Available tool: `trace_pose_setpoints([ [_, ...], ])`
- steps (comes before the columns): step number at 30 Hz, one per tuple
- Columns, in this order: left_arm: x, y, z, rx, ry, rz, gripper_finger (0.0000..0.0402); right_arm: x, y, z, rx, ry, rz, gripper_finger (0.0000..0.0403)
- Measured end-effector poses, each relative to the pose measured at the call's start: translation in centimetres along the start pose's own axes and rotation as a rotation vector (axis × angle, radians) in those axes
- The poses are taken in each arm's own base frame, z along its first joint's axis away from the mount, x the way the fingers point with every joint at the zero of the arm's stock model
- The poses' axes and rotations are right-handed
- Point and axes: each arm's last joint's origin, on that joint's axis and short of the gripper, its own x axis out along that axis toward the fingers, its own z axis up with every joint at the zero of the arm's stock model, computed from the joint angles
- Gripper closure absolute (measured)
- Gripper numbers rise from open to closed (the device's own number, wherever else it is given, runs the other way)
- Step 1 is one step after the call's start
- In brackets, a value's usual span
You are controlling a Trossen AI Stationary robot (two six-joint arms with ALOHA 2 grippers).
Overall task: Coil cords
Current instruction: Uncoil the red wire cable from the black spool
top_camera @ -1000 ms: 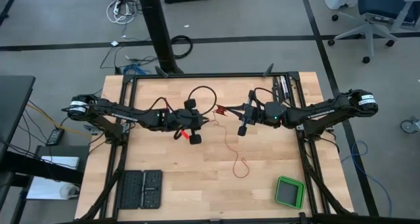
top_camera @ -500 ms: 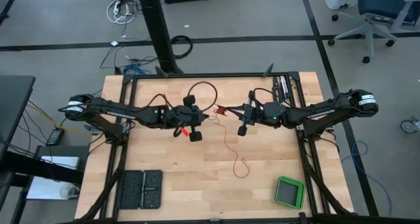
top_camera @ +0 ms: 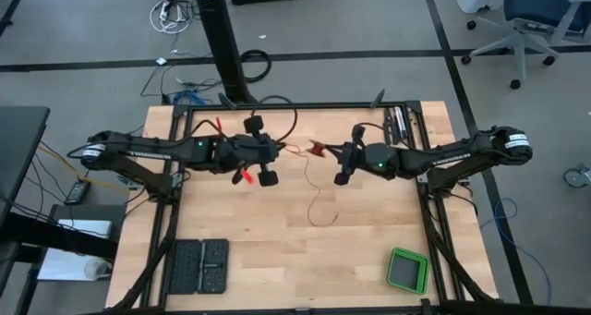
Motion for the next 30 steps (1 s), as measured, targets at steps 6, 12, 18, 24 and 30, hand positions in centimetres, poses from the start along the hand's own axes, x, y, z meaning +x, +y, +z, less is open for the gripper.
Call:
trace_pose_setpoints([
  [6,-0.3,-0.6,1.3,-0.043,-0.138,-0.113,0.0401,0.5,-1.2,-0.5,-0.027,0.057,-0.107,0.0403],
  [12,0.3,-1.9,1.6,-0.040,-0.166,-0.165,0.0401,0.8,-2.4,0.0,0.042,0.006,-0.215,0.0403],
  [18,3.6,-4.2,0.3,0.014,-0.075,-0.184,0.0401,0.6,-3.0,1.3,0.127,-0.154,-0.214,0.0403],
  [24,6.0,-4.9,-1.4,0.068,0.046,-0.137,0.0401,0.2,-3.1,1.7,0.140,-0.182,-0.207,0.0403],
  [30,5.6,-4.4,-4.1,0.107,0.326,0.023,0.0401,-1.7,-2.5,2.3,0.108,-0.174,-0.131,0.0403],
])
